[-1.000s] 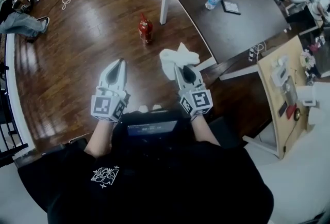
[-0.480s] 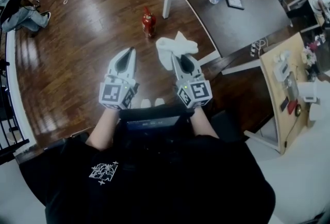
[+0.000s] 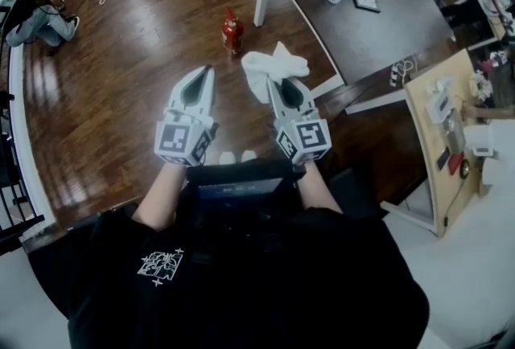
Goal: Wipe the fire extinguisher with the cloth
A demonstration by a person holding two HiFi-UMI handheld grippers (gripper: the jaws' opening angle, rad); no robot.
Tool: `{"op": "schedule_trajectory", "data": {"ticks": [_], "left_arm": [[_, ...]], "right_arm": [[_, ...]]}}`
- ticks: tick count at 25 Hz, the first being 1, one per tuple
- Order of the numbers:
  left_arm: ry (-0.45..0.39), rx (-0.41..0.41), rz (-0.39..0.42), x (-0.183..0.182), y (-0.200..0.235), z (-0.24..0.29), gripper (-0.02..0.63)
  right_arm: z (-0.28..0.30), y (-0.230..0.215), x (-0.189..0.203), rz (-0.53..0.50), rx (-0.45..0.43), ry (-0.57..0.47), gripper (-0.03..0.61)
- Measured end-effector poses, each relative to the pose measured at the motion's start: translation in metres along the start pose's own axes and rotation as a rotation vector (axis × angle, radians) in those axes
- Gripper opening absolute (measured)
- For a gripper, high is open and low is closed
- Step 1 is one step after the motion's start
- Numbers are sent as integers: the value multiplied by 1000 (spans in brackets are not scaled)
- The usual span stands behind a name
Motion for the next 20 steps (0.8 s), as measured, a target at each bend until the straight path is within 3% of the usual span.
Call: {"op": "schedule_trajectory", "data": {"ticks": [20], "left_arm": [[-18,19,14,-4,-10,-3,0]], "right_arm": [[-9,-1,0,-6,11,0,77]]}}
Point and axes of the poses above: the fingertips, and each gripper's own axes: z forward along the fingers, y to its left, x out of its underside, the point moved 8 cm from there along -z, backward along the fingers, and after that the axes turned 7 degrees about -y, right-handed, at the moved point
